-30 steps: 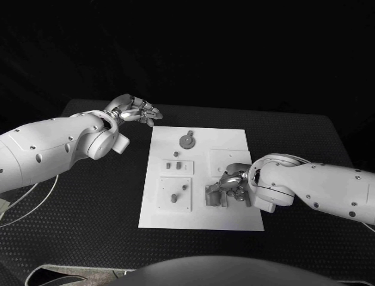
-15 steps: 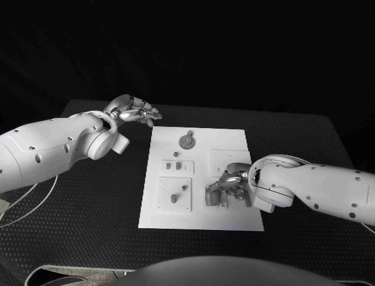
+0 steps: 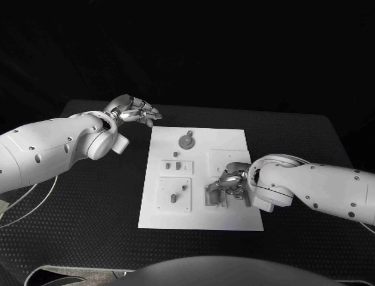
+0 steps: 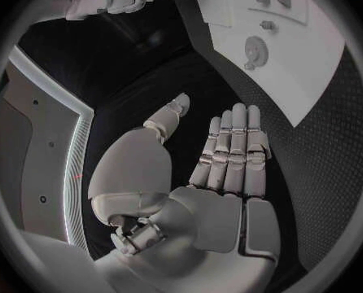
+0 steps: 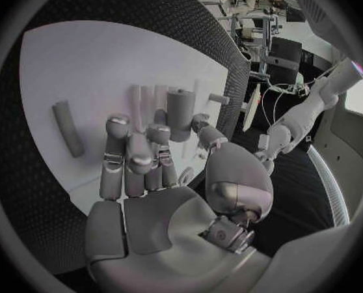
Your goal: Assemble the parts on the task board
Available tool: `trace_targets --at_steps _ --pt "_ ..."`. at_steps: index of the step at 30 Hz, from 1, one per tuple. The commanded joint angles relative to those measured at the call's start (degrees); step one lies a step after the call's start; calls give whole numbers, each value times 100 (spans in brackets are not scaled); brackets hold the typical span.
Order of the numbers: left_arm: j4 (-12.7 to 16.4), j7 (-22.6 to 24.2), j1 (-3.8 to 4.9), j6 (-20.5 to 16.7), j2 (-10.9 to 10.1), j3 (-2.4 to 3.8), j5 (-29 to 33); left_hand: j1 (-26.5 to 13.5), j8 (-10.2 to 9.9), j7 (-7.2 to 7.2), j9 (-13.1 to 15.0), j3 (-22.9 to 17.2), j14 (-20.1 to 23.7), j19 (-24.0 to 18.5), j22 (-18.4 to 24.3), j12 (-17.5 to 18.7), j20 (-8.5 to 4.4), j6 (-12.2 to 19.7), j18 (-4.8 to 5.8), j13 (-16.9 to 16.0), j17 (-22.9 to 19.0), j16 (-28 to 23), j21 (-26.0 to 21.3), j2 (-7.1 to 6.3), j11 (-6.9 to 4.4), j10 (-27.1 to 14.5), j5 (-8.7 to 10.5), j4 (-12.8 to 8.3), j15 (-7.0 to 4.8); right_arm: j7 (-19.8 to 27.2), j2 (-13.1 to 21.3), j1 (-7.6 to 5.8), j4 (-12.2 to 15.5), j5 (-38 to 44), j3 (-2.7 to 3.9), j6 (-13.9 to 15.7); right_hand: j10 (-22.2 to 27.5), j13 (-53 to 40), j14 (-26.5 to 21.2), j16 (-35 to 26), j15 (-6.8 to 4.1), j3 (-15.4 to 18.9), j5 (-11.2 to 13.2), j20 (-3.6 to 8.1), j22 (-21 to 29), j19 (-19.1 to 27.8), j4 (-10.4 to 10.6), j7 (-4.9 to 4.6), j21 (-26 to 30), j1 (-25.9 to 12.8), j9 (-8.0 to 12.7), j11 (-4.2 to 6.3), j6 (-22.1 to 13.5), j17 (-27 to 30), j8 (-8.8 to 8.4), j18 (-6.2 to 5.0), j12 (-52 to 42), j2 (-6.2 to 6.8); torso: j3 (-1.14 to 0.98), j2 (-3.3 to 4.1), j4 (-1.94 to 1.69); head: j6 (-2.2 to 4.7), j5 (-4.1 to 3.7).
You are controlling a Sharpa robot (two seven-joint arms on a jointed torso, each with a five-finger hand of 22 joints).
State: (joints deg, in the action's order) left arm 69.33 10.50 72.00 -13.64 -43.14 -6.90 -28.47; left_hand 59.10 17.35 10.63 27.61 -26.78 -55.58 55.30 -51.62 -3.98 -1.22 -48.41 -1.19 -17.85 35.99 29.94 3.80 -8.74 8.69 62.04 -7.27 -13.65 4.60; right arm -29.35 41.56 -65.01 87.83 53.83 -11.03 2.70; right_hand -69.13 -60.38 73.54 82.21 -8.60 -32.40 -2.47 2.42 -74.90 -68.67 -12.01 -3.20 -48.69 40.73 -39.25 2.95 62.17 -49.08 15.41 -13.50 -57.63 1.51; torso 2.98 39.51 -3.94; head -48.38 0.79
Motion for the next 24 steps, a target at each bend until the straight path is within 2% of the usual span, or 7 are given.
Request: trace_targets --at_steps 1,11,14,24 --pt "12 31 12 61 6 3 7 -33 34 -26 -9 11 -34 -30 8 -3 13 -18 30 9 7 -24 35 14 -19 -10 29 38 -1 -34 -20 30 -10 17 -21 -169 -40 -5 -2 10 -37 -230 -28 11 -86 -11 -178 -20 -4 10 0 4 43 6 -20 -150 26 -39 1 0 -4 -4 -2" --pt "7 22 12 70 2 3 6 -34 34 -26 -9 11 -35 -30 8 -3 13 -18 30 9 11 -27 35 13 -19 -11 29 40 -1 -53 -31 41 24 2 -22 -200 -39 -5 -3 9 -37 -233 -28 12 -85 -10 -169 -21 -2 0 0 3 42 7 -22 -150 28 -35 1 0 -4 -18 1" --pt "12 22 12 70 4 3 6 -35 34 -26 -9 11 -35 -30 8 -3 13 -18 30 9 12 -28 35 12 -18 -11 29 41 -1 -57 -38 41 28 2 -22 -182 -39 -5 -3 9 -37 -236 -28 13 -84 -11 -167 -21 -1 -1 -1 3 42 7 -22 -150 28 -37 1 -2 -5 -7 -24" --pt "6 23 12 73 7 3 3 -33 35 -27 -9 10 -36 -31 9 -3 13 -19 30 9 16 -32 35 13 -18 -13 29 43 -1 -55 -42 42 50 0 -22 -153 -40 -5 -3 8 -37 -244 -27 14 -83 -12 -144 -21 2 -25 -3 3 43 7 -26 -150 30 -43 -2 0 -3 -14 7"
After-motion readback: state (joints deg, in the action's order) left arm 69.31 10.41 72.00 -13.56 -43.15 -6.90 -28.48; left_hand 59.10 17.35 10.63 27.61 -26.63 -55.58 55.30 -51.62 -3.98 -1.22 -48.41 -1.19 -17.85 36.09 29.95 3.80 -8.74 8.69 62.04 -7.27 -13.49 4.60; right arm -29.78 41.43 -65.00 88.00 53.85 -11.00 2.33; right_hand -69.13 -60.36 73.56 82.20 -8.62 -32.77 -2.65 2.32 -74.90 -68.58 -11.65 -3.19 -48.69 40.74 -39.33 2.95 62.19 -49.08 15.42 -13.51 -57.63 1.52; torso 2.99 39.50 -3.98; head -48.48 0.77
